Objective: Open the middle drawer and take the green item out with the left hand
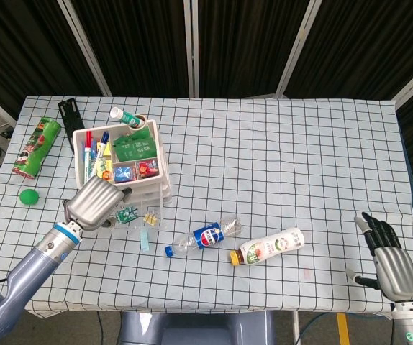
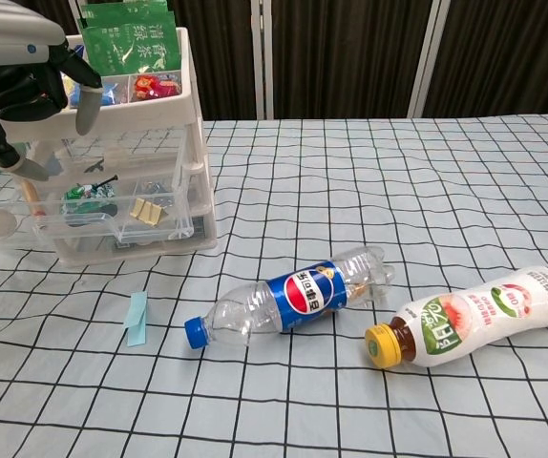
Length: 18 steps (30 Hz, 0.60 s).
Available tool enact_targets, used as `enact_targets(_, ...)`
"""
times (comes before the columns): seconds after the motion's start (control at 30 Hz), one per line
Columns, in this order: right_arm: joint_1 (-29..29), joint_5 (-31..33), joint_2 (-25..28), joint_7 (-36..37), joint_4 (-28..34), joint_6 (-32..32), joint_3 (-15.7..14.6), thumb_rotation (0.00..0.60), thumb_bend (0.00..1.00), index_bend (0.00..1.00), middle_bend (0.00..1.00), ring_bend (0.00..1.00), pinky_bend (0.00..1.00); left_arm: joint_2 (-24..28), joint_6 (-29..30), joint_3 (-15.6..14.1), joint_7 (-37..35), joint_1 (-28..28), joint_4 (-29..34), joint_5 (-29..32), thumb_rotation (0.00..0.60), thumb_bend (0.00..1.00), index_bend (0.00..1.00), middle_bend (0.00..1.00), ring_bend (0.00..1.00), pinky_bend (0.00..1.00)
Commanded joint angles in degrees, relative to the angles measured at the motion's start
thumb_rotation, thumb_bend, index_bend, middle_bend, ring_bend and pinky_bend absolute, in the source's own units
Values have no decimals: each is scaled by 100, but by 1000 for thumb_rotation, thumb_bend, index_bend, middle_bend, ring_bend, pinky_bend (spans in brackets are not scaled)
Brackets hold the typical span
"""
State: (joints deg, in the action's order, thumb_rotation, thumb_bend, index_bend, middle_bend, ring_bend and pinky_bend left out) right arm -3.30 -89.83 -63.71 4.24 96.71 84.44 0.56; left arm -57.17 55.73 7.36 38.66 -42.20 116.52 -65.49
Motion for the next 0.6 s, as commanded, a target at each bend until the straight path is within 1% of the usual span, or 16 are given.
enact_targets(0.03, 6, -6, 8, 24, -1, 13, 2, 600, 39, 0, 0, 0, 0, -7, -47, -27, 45, -48, -13, 50, 600, 0, 472, 817, 736, 718)
enact_targets(0.27, 2, -7, 17, 60, -8, 8, 4, 600, 40, 0, 0, 0, 0, 28, -160, -109, 320, -220, 56, 425, 600, 0, 413, 817, 737, 718)
enact_targets(0.5, -5, 15, 13, 69, -20, -4, 14, 600, 39, 0, 0, 0, 0, 11, -240, -178, 677, -499, 106, 937, 600, 0, 392, 817, 736, 718)
enact_targets(0.6, -10, 33, 12, 78, -27, -17, 21, 600, 39, 0, 0, 0, 0, 22, -366, -210, 748, -646, 91, 986, 600, 0, 392, 817, 736, 718)
